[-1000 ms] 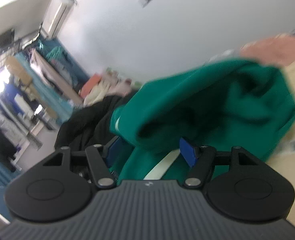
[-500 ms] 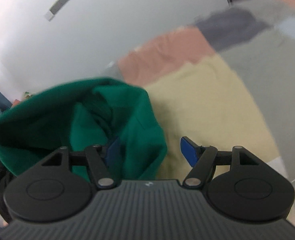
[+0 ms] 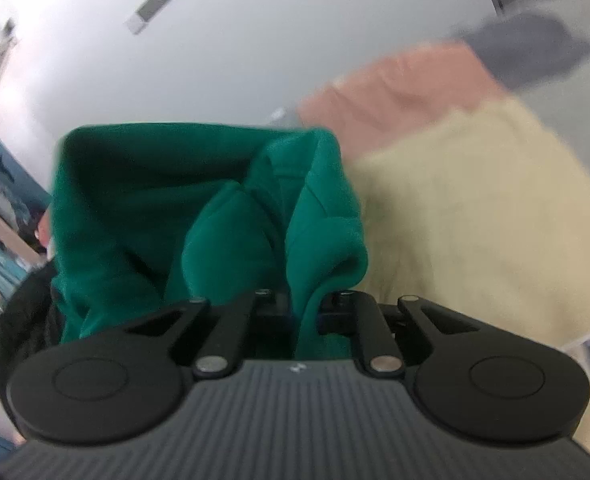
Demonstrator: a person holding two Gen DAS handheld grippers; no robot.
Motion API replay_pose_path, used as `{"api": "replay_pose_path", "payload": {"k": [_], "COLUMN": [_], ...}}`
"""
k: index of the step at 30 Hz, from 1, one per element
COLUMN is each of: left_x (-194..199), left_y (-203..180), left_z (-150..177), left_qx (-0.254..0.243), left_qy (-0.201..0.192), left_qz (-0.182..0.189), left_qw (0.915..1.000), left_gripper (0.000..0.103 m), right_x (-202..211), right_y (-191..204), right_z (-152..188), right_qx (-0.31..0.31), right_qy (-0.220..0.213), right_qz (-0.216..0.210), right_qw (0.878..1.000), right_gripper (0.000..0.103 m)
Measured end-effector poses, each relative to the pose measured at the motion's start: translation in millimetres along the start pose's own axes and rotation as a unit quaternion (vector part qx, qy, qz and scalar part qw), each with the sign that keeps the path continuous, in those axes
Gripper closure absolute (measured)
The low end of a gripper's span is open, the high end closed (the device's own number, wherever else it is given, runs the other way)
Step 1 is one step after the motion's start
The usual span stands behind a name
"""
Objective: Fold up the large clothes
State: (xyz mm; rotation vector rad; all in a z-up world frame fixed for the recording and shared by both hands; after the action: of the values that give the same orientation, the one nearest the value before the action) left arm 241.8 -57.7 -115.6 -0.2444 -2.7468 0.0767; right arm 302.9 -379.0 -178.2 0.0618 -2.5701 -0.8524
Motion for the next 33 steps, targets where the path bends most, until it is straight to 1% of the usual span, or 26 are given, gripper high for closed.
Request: {"api": "replay_pose_path", "payload": {"k": [2, 4, 8, 11, 13, 16, 20, 22, 24, 26, 27, 29, 30, 31, 33], "left_x": [18.1, 39.4, 82.2, 112.3, 132.5, 156.5, 185.6, 196.6, 202.6, 206.2, 201.0, 189.2, 183.6, 175.0, 154.0], "left_y": [12.1, 30.7, 77.9, 110.3, 131.9, 158.1, 185.8, 200.6, 216.1, 227.2, 235.8, 253.1, 259.0, 265.3, 278.7], "left_z": [-6.4, -13.4, -24.7, -31.0, -34.0, -40.8, -45.3, -46.7, -46.9, -45.5, -45.1, -42.3, -40.7, -38.8, -36.0], "left_qx": [0.018, 0.041, 0.094, 0.124, 0.146, 0.177, 0.206, 0.22, 0.228, 0.23, 0.233, 0.247, 0.252, 0.256, 0.263], "left_qy": [-0.02, -0.044, -0.084, -0.113, -0.133, -0.155, -0.176, -0.181, -0.18, -0.166, -0.156, -0.133, -0.121, -0.108, -0.084], "left_qz": [-0.02, -0.048, -0.093, -0.127, -0.148, -0.169, -0.199, -0.214, -0.227, -0.241, -0.247, -0.253, -0.254, -0.255, -0.258], "left_qw": [0.9995, 0.9971, 0.9876, 0.9775, 0.969, 0.957, 0.9416, 0.9343, 0.9295, 0.928, 0.9273, 0.9261, 0.9259, 0.926, 0.926], "left_gripper": [0.093, 0.094, 0.095, 0.095, 0.095, 0.095, 0.095, 0.095, 0.095, 0.095, 0.095, 0.095, 0.095, 0.095, 0.095], "right_x": [16.0, 36.3, 79.1, 101.6, 115.0, 127.5, 148.5, 156.0, 157.5, 153.4, 148.2, 128.9, 118.6, 110.0, 96.2], "right_y": [3.2, 10.0, 26.6, 37.6, 43.1, 42.8, 40.3, 33.6, 21.0, 5.8, -2.5, -23.7, -37.3, -51.3, -79.5], "right_z": [-2.4, -6.4, -4.2, -5.1, -4.7, -8.4, -18.5, -24.5, -31.0, -34.3, -34.8, -32.7, -30.1, -27.3, -21.6], "right_qx": [0.001, 0.011, 0.031, 0.052, 0.062, 0.065, 0.061, 0.059, 0.047, 0.022, 0.01, -0.008, -0.026, -0.05, -0.1], "right_qy": [-0.017, -0.036, -0.066, -0.097, -0.121, -0.157, -0.203, -0.227, -0.238, -0.231, -0.216, -0.162, -0.134, -0.111, -0.071], "right_qz": [-0.003, -0.003, -0.012, -0.012, -0.011, -0.007, 0.0, 0.01, 0.029, 0.054, 0.07, 0.118, 0.14, 0.155, 0.181], "right_qw": [1.0, 0.999, 0.997, 0.994, 0.991, 0.985, 0.977, 0.972, 0.97, 0.971, 0.974, 0.98, 0.981, 0.98, 0.976], "right_gripper": [0.091, 0.092, 0.092, 0.092, 0.092, 0.092, 0.092, 0.092, 0.092, 0.092, 0.092, 0.092, 0.092, 0.092, 0.092]}}
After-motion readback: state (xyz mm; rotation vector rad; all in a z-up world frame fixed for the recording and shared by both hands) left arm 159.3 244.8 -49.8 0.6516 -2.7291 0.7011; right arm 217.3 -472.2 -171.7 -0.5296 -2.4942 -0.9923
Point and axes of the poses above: each gripper's, at about its wrist camera, not at the fingertips, and x roughly against the way its jaws point, y to its left, z to its underside, the point moved 3 cm from there along -x, roughly the way its jaws point, and after that the axes turned 10 degrees about -y, right-handed, at the moved point
